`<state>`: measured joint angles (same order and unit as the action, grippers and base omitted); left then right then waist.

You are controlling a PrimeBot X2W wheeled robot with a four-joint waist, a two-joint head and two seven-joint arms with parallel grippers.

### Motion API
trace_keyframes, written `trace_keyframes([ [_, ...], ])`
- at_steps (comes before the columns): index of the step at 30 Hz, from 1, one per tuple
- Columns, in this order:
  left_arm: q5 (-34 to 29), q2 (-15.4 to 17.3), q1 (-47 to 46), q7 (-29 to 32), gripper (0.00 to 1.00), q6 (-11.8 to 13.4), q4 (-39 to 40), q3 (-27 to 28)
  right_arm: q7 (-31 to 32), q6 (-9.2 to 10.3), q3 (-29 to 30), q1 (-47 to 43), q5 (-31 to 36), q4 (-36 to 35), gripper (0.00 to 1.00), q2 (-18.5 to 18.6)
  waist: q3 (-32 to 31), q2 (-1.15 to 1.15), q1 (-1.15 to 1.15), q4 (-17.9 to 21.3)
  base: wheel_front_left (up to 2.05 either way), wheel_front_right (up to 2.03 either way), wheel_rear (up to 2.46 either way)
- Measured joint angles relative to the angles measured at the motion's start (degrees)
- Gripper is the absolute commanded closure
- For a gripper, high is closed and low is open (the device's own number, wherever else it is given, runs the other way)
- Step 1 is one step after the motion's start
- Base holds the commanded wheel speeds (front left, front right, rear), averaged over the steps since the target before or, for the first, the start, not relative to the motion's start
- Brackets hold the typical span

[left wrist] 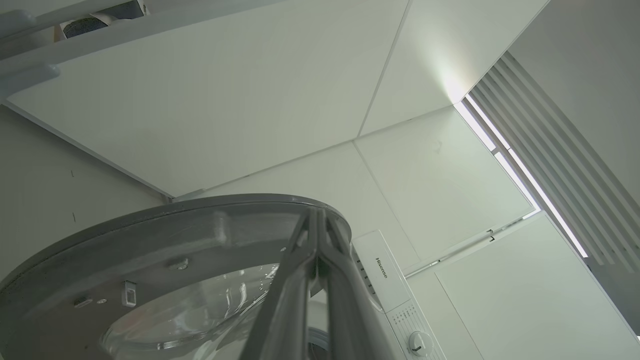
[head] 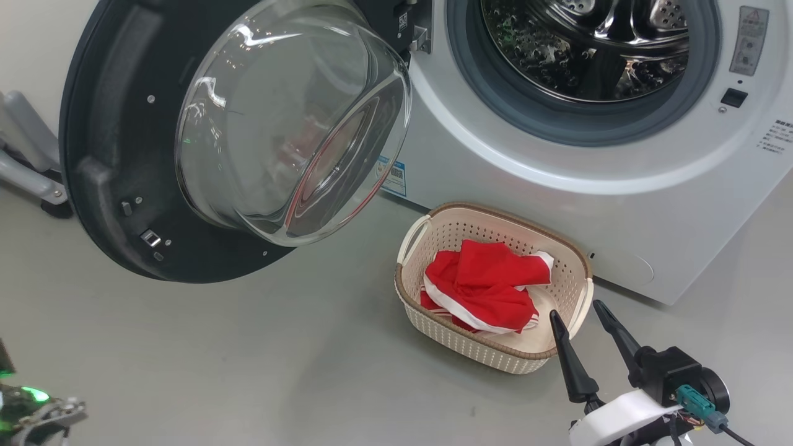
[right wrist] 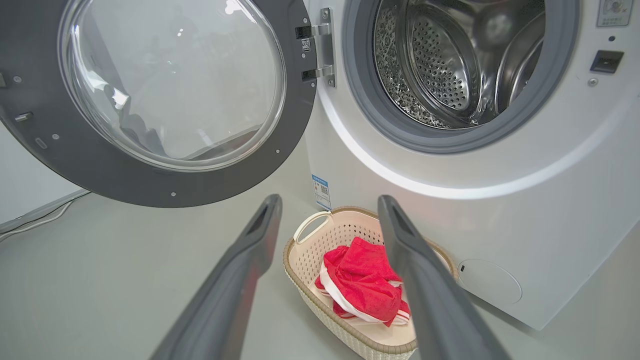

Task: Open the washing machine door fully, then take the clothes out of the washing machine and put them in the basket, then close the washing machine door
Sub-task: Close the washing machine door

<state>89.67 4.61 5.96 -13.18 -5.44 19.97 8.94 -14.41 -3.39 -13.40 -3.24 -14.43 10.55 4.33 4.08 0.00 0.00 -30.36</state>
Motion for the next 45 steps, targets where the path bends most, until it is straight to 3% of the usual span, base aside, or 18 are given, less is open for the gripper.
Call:
trace_keyframes([
  [7,6.8,5.5,-5.0,2.3,1.00,0.0,-6.1,6.9,1.1,-0.02,-0.2,1.3,0.5,-1.0,0.00,0.9,2.0,0.00,0.00,0.3,0.00,0.00,0.00],
  [12,10.0,9.4,-7.9,4.8,1.00,1.8,-12.2,10.0,1.6,-0.05,-0.4,2.5,0.6,-1.5,0.00,1.3,3.5,0.00,0.00,1.2,0.00,0.00,0.00],
  [13,13.2,9.7,-9.5,5.9,1.00,2.5,-14.3,10.8,1.6,-0.05,-0.4,2.8,0.7,-1.7,0.00,1.4,4.0,0.00,0.00,1.6,0.00,0.00,0.00],
  [24,16.7,15.9,-14.9,12.3,1.00,7.0,-24.8,10.8,2.5,-0.08,-0.2,3.9,0.9,-2.8,0.00,2.9,7.0,0.00,0.00,4.0,0.00,0.00,0.00],
  [32,17.6,17.5,-17.8,16.2,1.00,8.2,-28.9,9.0,3.0,-0.64,-0.5,5.2,1.0,-3.4,0.00,3.3,8.6,0.00,0.00,5.4,0.00,0.00,0.00],
  [45,19.2,18.5,-20.6,22.2,1.00,7.5,-33.4,5.8,3.1,-1.08,-0.3,5.7,1.0,-3.4,0.00,3.9,10.0,0.00,0.00,7.7,0.00,0.00,0.00],
])
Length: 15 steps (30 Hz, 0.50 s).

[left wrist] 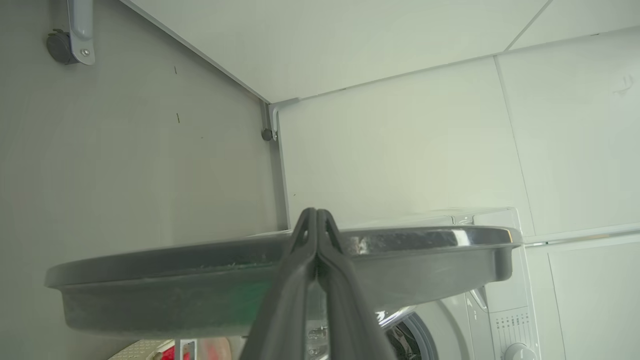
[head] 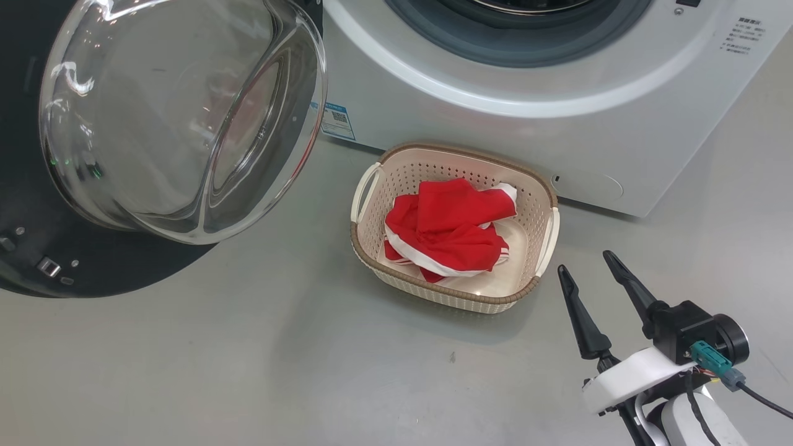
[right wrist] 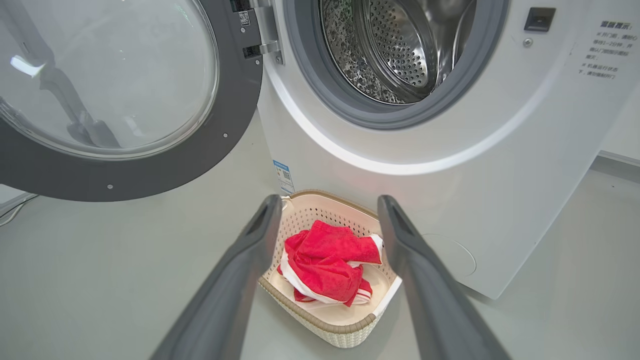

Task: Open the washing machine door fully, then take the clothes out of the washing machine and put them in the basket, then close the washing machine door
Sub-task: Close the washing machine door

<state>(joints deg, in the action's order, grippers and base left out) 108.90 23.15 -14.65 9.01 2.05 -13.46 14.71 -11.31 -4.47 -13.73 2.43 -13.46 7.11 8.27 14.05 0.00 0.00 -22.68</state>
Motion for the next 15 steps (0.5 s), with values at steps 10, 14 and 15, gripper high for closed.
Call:
trace_keyframes([
  [10,0.5,0.4,-0.8,3.7,1.00,-1.9,-2.7,-0.9,0.0,0.00,0.0,0.0,0.0,-0.1,0.00,0.3,0.2,0.00,0.00,0.0,0.00,0.00,0.00],
  [14,1.3,0.7,-0.9,5.6,1.00,-2.8,-3.2,-1.5,0.0,0.00,0.1,0.0,-0.1,-0.2,0.00,0.3,0.2,0.00,0.00,-0.1,0.00,0.00,0.00],
  [15,1.6,0.7,-0.9,6.1,1.00,-3.0,-3.2,-1.6,0.0,0.00,0.1,0.0,-0.1,-0.2,0.00,0.4,0.2,0.00,0.00,-0.2,0.00,0.00,0.00],
])
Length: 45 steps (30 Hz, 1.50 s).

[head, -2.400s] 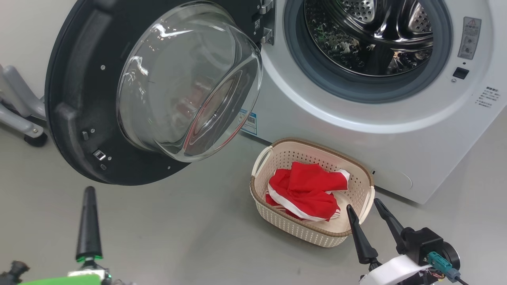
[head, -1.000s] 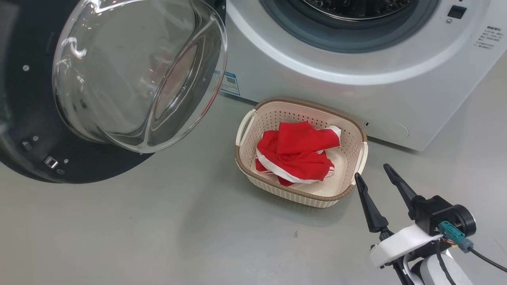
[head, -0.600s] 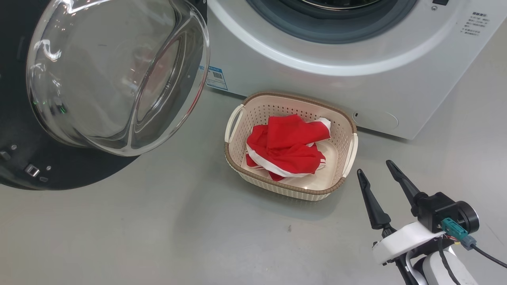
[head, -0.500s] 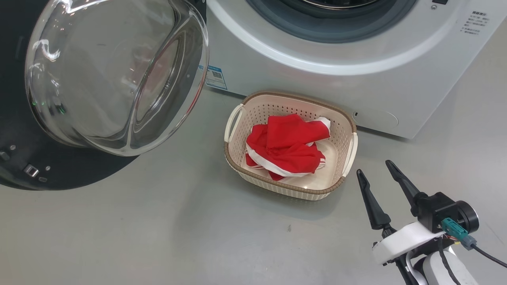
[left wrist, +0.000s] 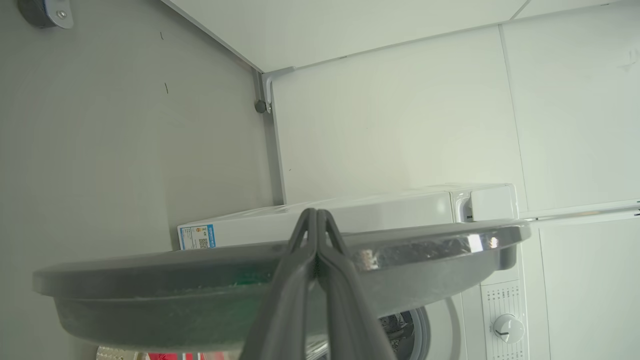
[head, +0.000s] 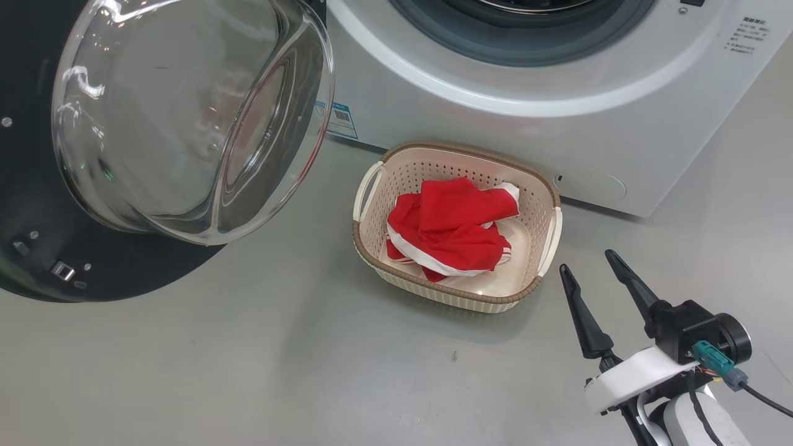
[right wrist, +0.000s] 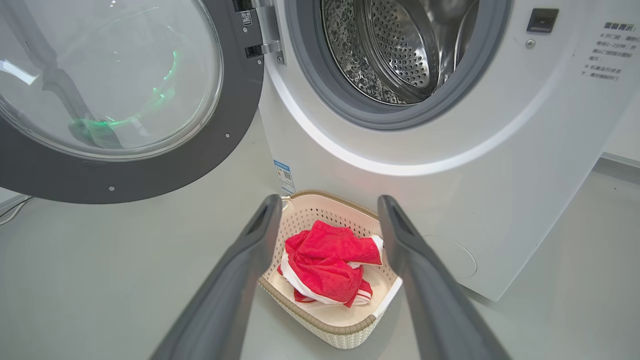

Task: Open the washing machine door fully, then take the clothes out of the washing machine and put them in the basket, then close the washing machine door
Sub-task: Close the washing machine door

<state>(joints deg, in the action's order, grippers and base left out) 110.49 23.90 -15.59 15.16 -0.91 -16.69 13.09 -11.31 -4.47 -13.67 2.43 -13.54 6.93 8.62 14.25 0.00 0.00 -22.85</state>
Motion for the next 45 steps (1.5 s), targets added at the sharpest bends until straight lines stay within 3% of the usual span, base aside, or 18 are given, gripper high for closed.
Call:
trace_keyframes([
  [9,3.6,0.0,0.0,6.6,1.00,-2.4,-0.3,-1.1,0.0,0.00,0.0,0.0,0.0,0.0,0.00,0.0,-0.2,0.00,0.00,-0.1,0.00,0.00,0.00],
  [23,9.0,-1.0,0.1,18.4,1.00,-3.7,2.5,-4.5,0.0,0.01,0.1,0.0,-0.1,0.0,0.00,0.0,-1.0,0.00,0.00,0.2,0.00,0.00,0.00],
  [45,8.9,-0.9,1.8,28.9,1.00,-5.0,10.5,-9.9,-0.4,0.01,-1.0,0.7,-0.6,1.0,0.00,-1.7,-2.5,0.00,0.00,3.4,0.00,0.00,0.00],
])
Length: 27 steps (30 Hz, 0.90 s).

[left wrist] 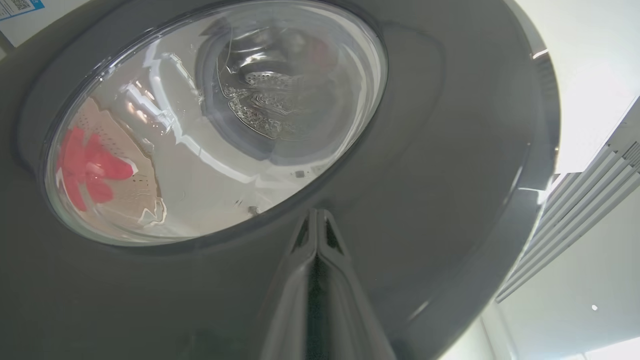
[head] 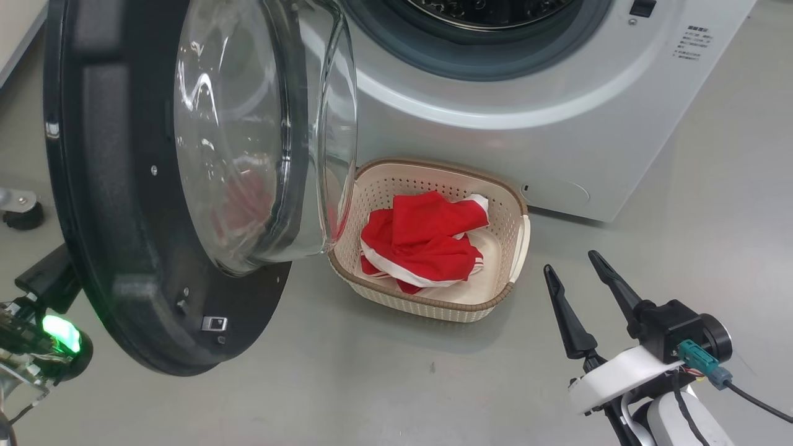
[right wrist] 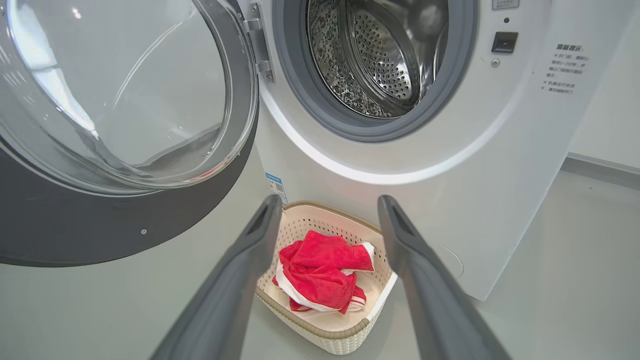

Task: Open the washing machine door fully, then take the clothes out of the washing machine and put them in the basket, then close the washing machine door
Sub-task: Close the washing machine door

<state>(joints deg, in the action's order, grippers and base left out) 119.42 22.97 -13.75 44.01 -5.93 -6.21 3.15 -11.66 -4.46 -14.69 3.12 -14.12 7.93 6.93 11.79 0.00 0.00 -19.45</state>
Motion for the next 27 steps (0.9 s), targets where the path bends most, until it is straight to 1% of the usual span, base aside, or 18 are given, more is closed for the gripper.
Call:
trace_keyframes([
  [8,-0.6,0.7,0.9,2.1,1.00,-0.1,3.9,-1.7,-0.6,0.01,-0.3,0.7,-0.5,0.8,0.00,-1.3,-0.2,0.00,0.00,3.8,0.00,0.00,0.00],
  [10,-0.6,0.7,1.0,2.4,1.00,-0.3,4.4,-1.8,-0.8,0.01,-0.3,0.8,-0.5,0.9,0.00,-1.4,-0.2,0.00,0.00,4.3,0.00,0.00,0.00],
  [17,-0.8,1.1,1.2,3.4,1.00,-0.2,7.0,-3.4,-1.3,0.15,-0.2,1.2,-1.0,1.6,0.00,-1.8,-0.2,0.00,0.00,8.0,0.00,0.00,0.00],
  [19,-0.8,1.1,1.2,3.6,1.00,-0.1,7.9,-4.0,-1.3,0.55,0.0,1.2,-1.0,1.7,0.00,-1.9,-0.1,0.00,0.00,9.1,0.00,0.00,0.00],
  [27,-1.0,0.8,1.2,3.8,1.00,1.2,9.3,-5.6,-1.8,0.58,0.1,1.8,-1.6,2.3,0.00,-2.5,0.0,0.00,0.00,13.5,0.00,0.00,0.00],
])
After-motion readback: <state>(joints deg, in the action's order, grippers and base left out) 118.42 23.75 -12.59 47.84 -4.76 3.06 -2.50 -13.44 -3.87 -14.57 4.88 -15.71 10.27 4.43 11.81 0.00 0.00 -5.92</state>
